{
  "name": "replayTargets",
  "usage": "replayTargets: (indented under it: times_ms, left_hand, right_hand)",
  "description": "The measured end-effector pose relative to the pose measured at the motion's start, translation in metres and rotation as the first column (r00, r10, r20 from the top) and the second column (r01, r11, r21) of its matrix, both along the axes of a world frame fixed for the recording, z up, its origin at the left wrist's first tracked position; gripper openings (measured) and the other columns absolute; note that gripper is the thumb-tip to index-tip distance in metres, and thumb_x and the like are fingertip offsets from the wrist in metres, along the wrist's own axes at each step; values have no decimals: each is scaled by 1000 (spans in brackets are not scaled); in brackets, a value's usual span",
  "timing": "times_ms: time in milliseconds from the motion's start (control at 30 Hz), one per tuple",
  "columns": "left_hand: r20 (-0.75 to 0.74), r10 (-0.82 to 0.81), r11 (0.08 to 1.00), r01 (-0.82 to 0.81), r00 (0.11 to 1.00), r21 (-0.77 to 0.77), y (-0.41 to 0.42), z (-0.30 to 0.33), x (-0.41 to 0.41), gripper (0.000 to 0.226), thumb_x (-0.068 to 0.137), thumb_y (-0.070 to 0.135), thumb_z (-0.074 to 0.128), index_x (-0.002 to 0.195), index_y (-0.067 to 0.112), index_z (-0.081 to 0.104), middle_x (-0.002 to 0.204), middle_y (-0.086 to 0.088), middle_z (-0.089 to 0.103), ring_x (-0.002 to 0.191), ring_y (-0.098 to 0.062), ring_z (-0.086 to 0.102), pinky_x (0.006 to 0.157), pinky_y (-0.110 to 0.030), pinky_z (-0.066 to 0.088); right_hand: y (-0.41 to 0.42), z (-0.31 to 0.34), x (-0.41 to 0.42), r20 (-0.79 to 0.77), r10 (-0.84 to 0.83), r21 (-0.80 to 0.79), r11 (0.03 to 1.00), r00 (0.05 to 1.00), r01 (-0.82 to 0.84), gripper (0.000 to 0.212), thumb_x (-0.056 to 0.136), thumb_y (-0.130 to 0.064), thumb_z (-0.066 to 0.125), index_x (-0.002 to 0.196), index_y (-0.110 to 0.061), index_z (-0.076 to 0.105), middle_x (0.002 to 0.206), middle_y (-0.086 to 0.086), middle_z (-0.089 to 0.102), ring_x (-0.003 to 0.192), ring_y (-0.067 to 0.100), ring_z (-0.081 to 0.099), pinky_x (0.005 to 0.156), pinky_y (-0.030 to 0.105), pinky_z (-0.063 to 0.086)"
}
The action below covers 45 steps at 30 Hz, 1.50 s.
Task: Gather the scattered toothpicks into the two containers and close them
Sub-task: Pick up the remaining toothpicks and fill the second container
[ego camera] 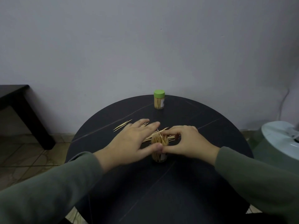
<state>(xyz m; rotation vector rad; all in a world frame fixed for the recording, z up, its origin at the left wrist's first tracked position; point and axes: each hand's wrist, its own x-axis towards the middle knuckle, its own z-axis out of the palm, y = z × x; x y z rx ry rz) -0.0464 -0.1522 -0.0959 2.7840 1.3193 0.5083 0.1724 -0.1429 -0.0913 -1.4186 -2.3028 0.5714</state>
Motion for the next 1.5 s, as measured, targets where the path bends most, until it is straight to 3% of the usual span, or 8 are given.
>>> replayTargets:
  times_ms: [200,333,500,733,900,1067,1267,1500]
  left_hand:
    - [43,-304,948,298,952,108,3,-9,-2,48,95,44,54,138,24,51,136,12,57,139,-16,39,103,-43,44]
    - [-111,-242,923,264,964,280,8,-9,0,44,95,46,50,131,23,59,133,10,60,139,-21,40,88,-37,44]
    - [-127,-219,916,249,967,313,7,-10,-4,47,95,50,50,131,23,60,143,6,52,142,-23,34,93,-39,42]
    - [-91,-242,959,252,966,126,10,-6,-15,49,94,57,49,134,31,57,149,8,44,146,-19,26,103,-51,42]
    - [-21,-227,969,228,974,92,10,-3,-13,53,95,59,46,141,32,49,150,10,42,146,-16,24,105,-55,39]
    - [-14,-291,956,292,957,37,8,-3,-14,48,95,57,48,137,34,53,153,11,37,147,-14,18,114,-45,31]
    - [140,-18,987,-5,990,163,18,-6,-16,31,97,34,49,123,28,64,127,12,62,120,-11,47,97,-26,42]
    - [-135,150,981,-165,979,-105,21,-18,-6,22,90,48,59,108,37,65,106,17,61,98,-1,44,84,-21,46]
  right_hand:
    - [4,-7,2,-57,-4,-20,1000,998,3,80,51,-90,55,118,-46,64,108,-27,64,110,-5,54,108,43,34]
    - [5,-7,2,-44,-8,-32,999,999,7,71,53,-88,56,113,-51,64,105,-28,64,108,-4,54,109,44,32]
    - [3,-6,2,-22,-11,-29,1000,1000,10,72,55,-89,55,114,-48,64,105,-25,64,109,0,54,108,44,31]
    - [1,-4,3,-1,-32,-47,998,1000,32,88,52,-89,54,125,-40,60,120,-20,62,117,2,51,108,44,35]
    - [-1,2,2,2,12,-21,1000,1000,-12,70,59,-79,62,117,-41,63,102,-29,59,90,-10,49,101,42,41]
    - [-2,5,2,-6,68,-49,996,998,-68,65,55,-77,65,110,-42,62,97,-30,56,90,-5,52,98,36,41]
    - [3,17,16,216,237,-70,971,947,-227,58,76,-58,69,130,-48,50,109,-36,45,97,-15,36,86,12,25]
    - [23,11,27,522,90,44,990,848,-132,41,92,-34,60,131,-42,52,128,-16,53,121,6,44,108,36,25]
